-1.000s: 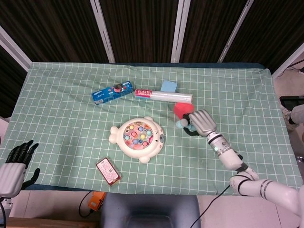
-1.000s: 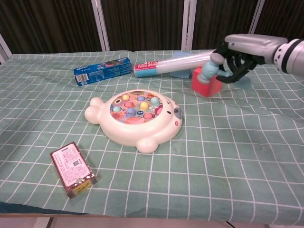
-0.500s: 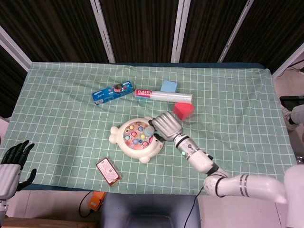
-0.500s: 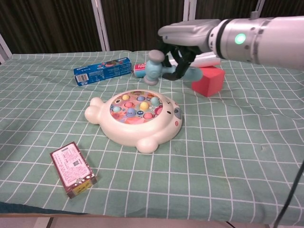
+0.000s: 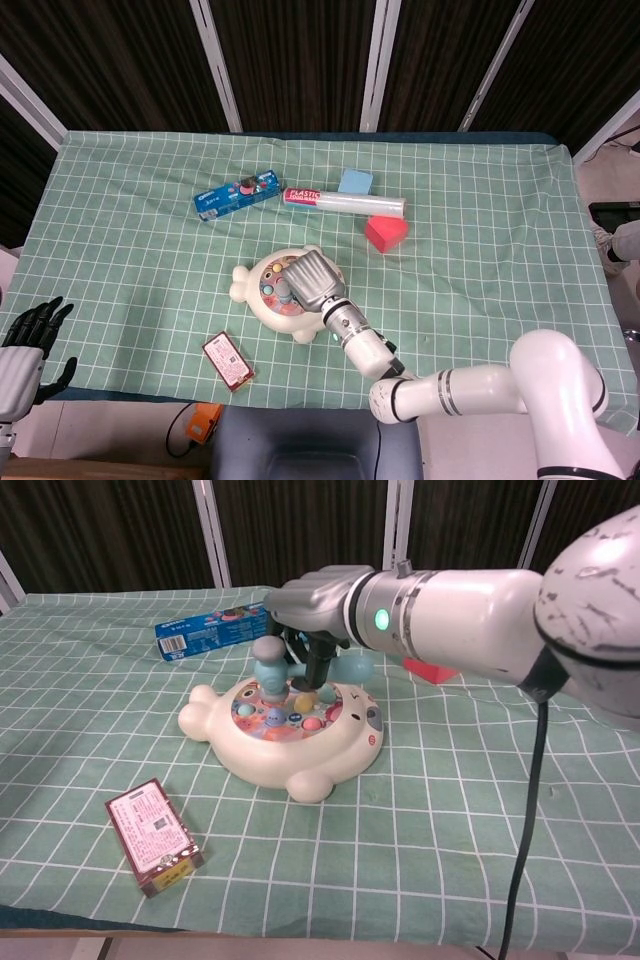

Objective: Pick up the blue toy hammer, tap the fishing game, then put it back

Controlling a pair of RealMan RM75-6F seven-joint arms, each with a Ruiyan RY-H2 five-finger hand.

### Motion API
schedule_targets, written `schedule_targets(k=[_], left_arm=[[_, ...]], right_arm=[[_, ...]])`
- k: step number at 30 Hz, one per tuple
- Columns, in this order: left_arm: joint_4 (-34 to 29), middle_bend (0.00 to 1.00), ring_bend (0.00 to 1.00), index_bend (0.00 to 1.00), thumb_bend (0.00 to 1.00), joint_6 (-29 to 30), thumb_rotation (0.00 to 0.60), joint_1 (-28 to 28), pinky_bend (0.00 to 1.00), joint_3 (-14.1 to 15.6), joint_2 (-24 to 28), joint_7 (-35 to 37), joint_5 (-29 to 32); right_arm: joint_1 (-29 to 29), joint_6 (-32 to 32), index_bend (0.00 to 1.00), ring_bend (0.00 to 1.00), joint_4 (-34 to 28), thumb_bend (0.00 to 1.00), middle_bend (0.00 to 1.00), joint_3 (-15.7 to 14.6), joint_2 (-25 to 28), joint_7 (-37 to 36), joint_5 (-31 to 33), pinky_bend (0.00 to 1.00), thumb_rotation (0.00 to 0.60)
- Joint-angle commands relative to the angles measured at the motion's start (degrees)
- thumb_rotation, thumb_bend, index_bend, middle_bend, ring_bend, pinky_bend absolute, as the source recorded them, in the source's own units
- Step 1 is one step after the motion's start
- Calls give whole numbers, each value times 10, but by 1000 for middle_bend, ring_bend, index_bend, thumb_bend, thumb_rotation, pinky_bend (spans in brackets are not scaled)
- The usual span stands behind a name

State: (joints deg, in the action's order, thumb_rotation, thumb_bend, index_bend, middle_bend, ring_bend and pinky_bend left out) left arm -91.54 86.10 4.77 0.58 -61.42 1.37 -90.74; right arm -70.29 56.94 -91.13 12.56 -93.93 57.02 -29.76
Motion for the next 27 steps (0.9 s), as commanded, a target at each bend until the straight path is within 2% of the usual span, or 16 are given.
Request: schedule_targets(k=[1,27], left_arm=[[0,0,0,0,415,1,600,-1,99,0,0,0,-1],[0,0,0,0,415,6,600,-3,98,0,1,4,-3]], right_arm=[[-5,3,945,702,5,599,687,-3,-3,3,9,714,600],[-24,-4,943,702,45,600,686,-27,-24,-1,48,714,600]])
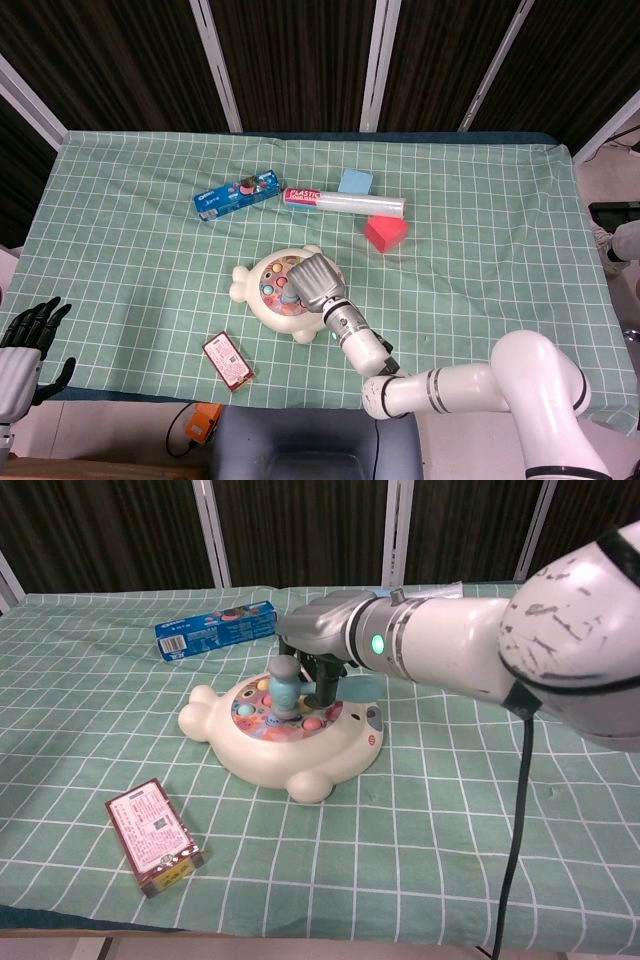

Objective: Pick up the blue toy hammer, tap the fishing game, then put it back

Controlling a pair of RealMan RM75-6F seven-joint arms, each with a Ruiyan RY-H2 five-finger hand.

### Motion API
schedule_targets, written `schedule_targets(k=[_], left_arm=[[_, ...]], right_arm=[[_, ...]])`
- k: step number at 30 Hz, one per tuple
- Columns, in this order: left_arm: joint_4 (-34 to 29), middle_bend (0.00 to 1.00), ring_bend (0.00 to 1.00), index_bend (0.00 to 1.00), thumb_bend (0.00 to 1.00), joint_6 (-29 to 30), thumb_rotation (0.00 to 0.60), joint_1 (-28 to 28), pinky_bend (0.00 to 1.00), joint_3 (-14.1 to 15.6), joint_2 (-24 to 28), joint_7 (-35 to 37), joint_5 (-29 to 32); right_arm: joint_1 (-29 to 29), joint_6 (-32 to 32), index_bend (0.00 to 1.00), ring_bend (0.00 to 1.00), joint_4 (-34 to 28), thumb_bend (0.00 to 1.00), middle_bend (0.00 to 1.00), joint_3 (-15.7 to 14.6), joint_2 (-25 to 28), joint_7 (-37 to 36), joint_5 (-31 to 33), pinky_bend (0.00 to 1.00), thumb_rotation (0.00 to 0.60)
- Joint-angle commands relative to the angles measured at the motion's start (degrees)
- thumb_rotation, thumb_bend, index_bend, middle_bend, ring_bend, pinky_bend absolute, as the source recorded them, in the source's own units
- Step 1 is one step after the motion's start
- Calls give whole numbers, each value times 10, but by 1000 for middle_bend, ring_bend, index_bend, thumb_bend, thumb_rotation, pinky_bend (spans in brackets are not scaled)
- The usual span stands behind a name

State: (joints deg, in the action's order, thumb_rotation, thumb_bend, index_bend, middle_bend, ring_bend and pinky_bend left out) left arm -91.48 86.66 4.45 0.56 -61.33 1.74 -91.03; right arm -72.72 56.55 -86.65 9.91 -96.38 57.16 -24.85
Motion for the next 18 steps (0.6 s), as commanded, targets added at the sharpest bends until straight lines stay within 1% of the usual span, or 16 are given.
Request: schedule_targets(k=[1,5,10,18], left_arm=[[0,0,0,0,415,0,600,0,98,0,0,0,0],[0,0,0,0,415,0,600,-1,99,0,0,0,1],[0,0,0,0,415,0,600,-1,98,0,0,-1,0],[0,0,0,0,416,0,600,-1,98,-1,0,0,1]], right_arm=[[1,1,943,702,0,600,686,0,2,-4,-4,714,600],[6,5,943,702,-6,600,687,6,13,-20,-13,714,600],[10,6,942,702,-8,600,687,9,25,-29,-9,714,600],[5,-10,942,702,20,600,686,0,12,-26,5,714,600]])
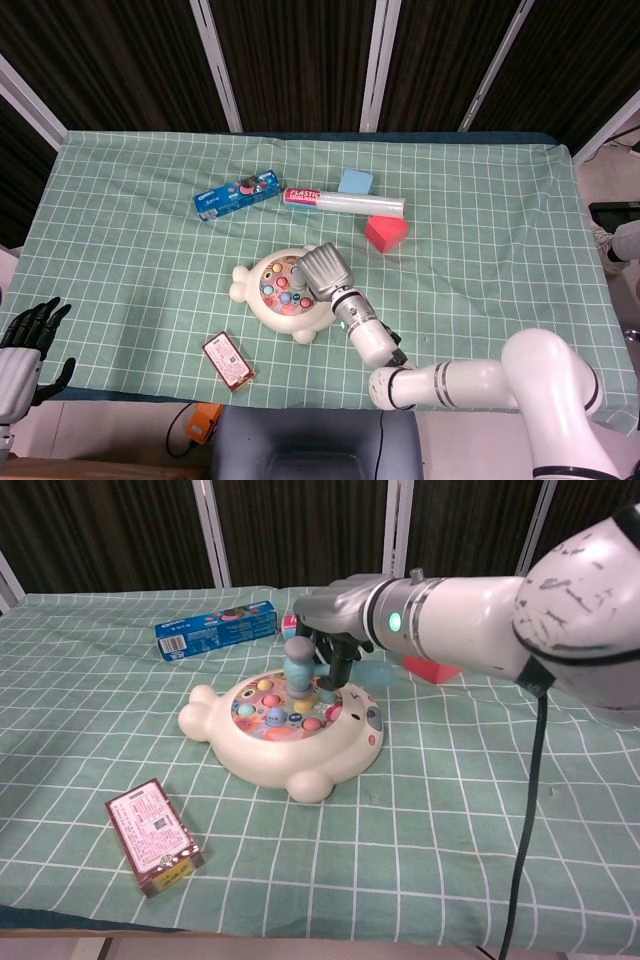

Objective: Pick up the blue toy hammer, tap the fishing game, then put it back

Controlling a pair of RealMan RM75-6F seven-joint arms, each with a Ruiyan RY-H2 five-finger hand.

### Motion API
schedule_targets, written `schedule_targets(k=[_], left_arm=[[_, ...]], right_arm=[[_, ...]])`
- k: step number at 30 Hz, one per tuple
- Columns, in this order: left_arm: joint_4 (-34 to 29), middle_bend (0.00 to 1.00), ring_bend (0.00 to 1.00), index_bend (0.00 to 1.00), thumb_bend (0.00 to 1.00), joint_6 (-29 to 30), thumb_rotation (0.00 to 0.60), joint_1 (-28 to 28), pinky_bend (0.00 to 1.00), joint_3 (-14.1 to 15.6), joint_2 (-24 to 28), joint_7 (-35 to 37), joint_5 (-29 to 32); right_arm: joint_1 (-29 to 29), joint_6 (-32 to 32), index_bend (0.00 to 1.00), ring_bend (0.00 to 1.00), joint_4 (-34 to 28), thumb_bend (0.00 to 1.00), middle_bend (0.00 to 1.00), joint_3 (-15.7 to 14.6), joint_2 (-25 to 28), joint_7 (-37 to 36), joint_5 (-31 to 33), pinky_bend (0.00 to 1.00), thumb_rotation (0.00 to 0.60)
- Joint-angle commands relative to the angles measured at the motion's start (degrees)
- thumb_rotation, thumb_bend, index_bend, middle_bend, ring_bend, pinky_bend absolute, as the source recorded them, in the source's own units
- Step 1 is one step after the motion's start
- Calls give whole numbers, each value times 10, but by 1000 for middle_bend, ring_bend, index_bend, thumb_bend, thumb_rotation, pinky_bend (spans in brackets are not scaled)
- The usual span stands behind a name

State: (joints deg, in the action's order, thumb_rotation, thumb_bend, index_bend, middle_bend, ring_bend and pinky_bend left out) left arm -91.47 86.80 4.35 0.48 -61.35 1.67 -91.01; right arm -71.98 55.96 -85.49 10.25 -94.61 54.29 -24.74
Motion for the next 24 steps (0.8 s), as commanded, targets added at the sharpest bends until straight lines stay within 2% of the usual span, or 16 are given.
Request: schedule_targets(k=[1,11,18,24], left_arm=[[0,0,0,0,416,-1,600,0,98,-1,0,2,1],[1,0,0,0,417,0,600,0,99,-1,1,4,1],[0,0,0,0,415,1,600,-1,98,-1,1,3,0],[-1,0,0,0,415,0,600,0,98,-1,0,0,0]], right_arm=[[-4,-4,942,702,11,600,686,-4,-8,4,5,714,600],[-9,-2,942,701,20,600,687,-8,-16,14,15,714,600],[-2,9,943,702,3,599,686,-1,7,4,13,714,600],[4,2,942,702,7,599,687,-7,17,3,21,714,600]])
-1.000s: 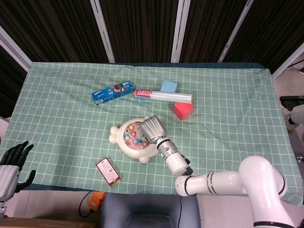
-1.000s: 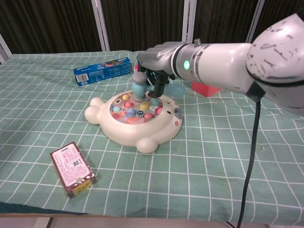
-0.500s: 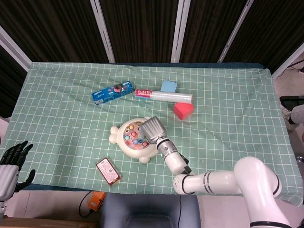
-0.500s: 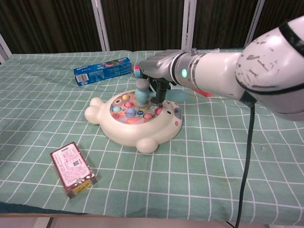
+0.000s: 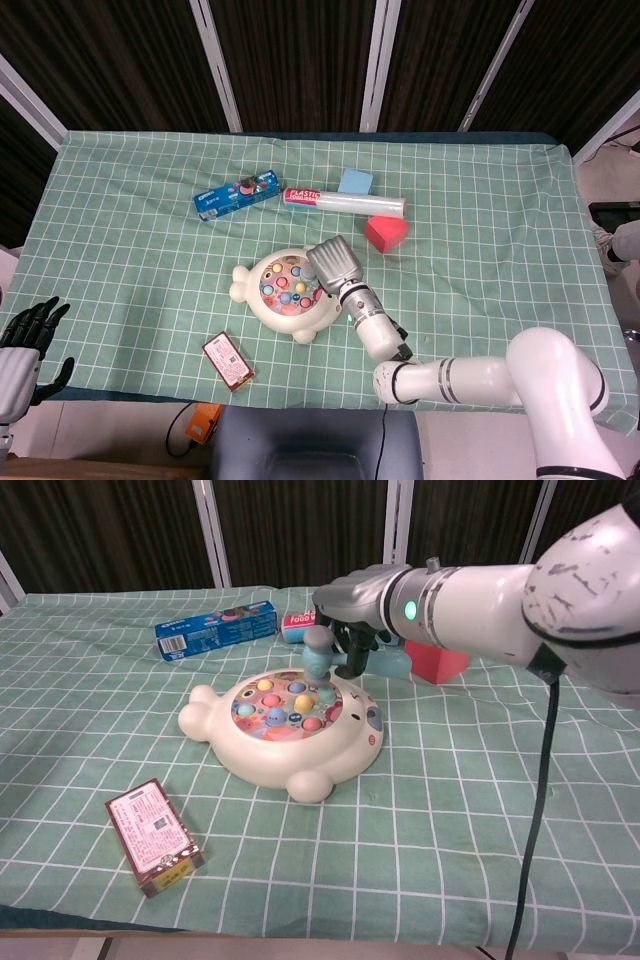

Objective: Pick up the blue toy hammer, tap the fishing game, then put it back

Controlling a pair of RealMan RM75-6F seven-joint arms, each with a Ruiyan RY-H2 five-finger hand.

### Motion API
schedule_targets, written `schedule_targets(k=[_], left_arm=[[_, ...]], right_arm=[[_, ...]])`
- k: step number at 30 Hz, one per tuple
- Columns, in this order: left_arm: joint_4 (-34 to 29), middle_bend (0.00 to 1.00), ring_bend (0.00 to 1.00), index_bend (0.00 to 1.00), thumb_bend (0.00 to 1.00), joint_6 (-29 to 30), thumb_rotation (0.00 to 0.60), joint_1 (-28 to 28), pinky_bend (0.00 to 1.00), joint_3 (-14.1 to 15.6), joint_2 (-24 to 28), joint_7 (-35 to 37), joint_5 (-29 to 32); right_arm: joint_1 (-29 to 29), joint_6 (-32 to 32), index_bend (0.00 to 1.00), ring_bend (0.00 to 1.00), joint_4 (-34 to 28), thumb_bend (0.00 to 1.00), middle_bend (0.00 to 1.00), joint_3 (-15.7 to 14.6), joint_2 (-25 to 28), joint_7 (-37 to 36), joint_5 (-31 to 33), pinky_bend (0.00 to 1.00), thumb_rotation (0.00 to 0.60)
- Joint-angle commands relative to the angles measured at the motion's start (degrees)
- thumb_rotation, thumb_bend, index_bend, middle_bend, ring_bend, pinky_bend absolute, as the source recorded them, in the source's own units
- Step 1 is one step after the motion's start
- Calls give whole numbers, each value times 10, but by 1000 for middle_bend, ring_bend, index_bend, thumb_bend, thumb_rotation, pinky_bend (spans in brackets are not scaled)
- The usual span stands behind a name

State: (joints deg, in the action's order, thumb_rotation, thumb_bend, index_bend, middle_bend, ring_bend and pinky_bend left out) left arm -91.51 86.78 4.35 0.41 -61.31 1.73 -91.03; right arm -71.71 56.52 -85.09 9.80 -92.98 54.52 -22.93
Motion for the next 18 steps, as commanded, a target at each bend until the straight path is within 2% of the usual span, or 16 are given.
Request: schedule_targets(k=[1,11,18], left_arm=[[0,0,0,0,415,0,600,0,98,0,0,-1,0],[1,0,0,0,423,-4,600,2,98,-2,-1,-1,3],[0,0,0,0,426,-6,600,3,98,-1,-1,-1,3]], right_arm=[[2,-6,942,702,5,599,687,-4,0,0,5,714,600],[-3,-20,942,702,28,599,687,-13,-11,10,28,714,600],[4,-2,942,702,-14,600,686,-6,25,0,10,714,600]])
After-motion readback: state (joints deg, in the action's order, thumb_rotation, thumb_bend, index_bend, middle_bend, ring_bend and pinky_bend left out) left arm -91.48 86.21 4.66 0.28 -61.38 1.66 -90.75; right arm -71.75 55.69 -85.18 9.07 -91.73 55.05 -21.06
